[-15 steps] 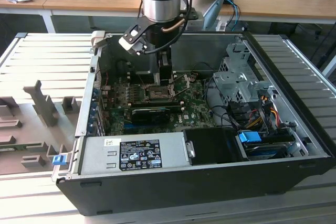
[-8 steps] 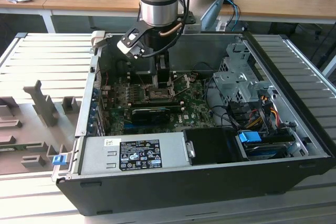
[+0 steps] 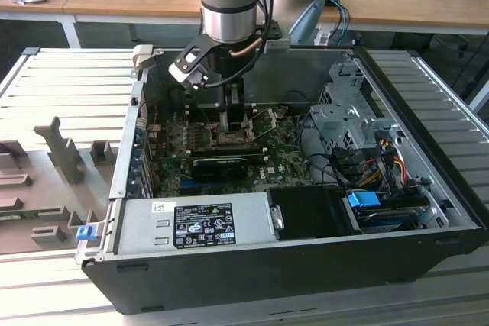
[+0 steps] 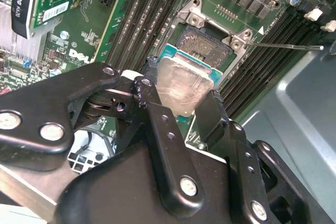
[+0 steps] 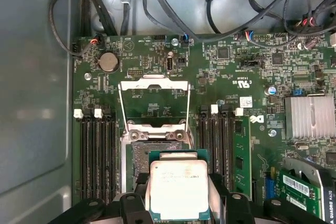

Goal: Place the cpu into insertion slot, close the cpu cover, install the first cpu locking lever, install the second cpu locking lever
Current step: 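Place the cpu into insertion slot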

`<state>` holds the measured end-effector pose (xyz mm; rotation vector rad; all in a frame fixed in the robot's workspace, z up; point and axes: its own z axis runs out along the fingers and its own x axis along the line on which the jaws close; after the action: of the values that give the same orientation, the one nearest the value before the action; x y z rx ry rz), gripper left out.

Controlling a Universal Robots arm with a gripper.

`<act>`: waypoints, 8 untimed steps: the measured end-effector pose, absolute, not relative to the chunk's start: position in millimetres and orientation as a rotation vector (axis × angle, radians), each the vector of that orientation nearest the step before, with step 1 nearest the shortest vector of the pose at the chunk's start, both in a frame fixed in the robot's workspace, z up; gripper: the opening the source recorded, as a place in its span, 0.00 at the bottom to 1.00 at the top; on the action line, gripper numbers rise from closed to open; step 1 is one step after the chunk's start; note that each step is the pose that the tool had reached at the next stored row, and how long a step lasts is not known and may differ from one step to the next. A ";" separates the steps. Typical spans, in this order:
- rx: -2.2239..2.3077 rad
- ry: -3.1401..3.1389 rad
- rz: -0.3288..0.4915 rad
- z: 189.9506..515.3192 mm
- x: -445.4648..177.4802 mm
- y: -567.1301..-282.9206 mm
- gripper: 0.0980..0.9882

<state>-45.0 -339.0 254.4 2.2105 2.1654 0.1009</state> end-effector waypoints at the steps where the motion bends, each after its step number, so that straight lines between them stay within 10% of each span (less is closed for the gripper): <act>1: 2.211 2.165 0.101 253.8 -45.3 -339.0 0.48; 8: 2.211 2.166 0.102 247.0 -46.9 -337.7 0.48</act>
<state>-46.9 -337.7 247.0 2.2110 2.1657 0.1018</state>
